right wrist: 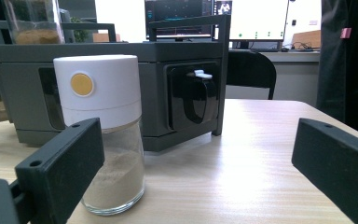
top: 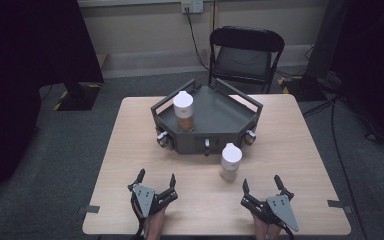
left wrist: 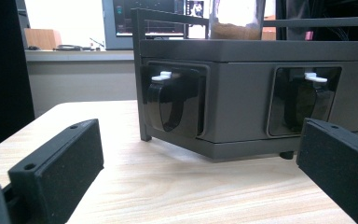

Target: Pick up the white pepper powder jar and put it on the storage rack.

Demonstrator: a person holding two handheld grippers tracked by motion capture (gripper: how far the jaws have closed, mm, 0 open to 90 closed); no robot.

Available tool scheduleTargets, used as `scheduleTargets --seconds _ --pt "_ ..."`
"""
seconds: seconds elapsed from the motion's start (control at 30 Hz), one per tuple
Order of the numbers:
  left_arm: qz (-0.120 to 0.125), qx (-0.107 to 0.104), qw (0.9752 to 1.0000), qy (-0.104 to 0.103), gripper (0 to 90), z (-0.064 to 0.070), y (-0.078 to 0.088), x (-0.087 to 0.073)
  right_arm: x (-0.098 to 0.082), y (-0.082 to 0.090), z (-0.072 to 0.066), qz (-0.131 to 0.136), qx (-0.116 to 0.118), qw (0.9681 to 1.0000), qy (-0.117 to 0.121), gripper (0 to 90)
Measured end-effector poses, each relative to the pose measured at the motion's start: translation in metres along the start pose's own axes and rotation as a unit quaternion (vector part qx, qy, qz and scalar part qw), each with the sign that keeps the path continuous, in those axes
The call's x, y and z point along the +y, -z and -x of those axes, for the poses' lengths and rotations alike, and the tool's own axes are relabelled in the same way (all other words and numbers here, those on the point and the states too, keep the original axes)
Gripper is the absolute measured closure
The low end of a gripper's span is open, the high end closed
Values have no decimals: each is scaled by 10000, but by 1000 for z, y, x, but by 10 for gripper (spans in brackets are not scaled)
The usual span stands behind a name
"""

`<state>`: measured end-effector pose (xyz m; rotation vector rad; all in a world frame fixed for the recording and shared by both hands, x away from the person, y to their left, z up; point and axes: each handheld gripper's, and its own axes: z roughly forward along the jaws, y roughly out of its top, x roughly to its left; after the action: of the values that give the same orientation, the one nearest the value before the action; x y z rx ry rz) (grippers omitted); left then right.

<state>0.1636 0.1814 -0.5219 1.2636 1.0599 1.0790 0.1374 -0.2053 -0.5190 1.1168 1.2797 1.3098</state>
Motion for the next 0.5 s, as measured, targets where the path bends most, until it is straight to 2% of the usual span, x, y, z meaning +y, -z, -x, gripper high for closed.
scheduleTargets --seconds 0.5 --pt "-1 1 10000 1 1 0 0 0 0 0 3 16 56 10000 -78 0"
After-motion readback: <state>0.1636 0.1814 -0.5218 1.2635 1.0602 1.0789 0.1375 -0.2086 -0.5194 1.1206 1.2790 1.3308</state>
